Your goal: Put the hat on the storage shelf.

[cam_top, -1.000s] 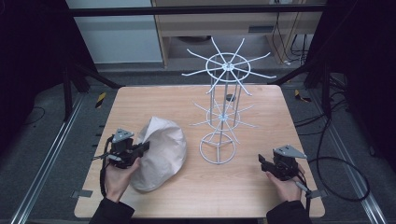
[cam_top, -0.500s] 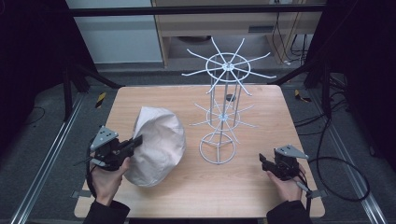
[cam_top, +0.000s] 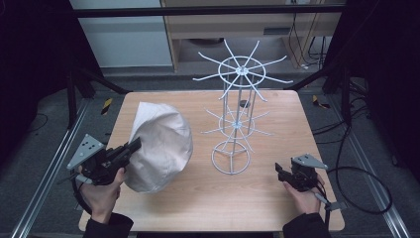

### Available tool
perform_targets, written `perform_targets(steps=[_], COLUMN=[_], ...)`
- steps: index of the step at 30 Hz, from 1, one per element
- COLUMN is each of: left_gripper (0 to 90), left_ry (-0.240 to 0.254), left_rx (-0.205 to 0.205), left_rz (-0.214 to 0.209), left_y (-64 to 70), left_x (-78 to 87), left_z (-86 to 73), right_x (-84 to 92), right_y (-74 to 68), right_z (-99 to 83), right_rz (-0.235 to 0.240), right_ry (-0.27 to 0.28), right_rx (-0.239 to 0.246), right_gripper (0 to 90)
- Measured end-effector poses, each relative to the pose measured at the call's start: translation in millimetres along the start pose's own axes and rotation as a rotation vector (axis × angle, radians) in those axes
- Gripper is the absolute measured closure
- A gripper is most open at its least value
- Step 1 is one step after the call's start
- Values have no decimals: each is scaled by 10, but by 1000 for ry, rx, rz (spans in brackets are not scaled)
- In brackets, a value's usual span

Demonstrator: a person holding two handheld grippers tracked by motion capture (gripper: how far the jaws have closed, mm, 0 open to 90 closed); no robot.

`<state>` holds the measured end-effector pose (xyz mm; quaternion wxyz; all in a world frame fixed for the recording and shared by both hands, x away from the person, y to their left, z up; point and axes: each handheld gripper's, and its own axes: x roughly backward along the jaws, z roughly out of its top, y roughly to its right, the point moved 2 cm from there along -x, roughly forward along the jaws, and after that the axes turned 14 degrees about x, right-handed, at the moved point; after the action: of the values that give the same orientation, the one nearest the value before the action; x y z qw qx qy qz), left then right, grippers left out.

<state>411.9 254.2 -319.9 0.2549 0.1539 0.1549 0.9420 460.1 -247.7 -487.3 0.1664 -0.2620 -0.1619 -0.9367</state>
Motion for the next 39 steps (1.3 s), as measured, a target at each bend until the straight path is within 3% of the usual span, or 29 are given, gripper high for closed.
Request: perform_targets(steps=[7,25,39], left_gripper=[881,881,881], left_ry=[90,265,322], left_rx=[-4,-36,-54], left_rz=[-41,-134,-189], left_y=[65,272,470], left_x=[170,382,371], left_z=[117,413,659], right_x=[-9,-9,-14], right_y=[-5,-7,-6], right_z=[0,-7,-7], right_rz=[-1,-11,-11], right_ry=[-2,-3,0], right_rx=[2,2,9], right_gripper=[365,362,362])
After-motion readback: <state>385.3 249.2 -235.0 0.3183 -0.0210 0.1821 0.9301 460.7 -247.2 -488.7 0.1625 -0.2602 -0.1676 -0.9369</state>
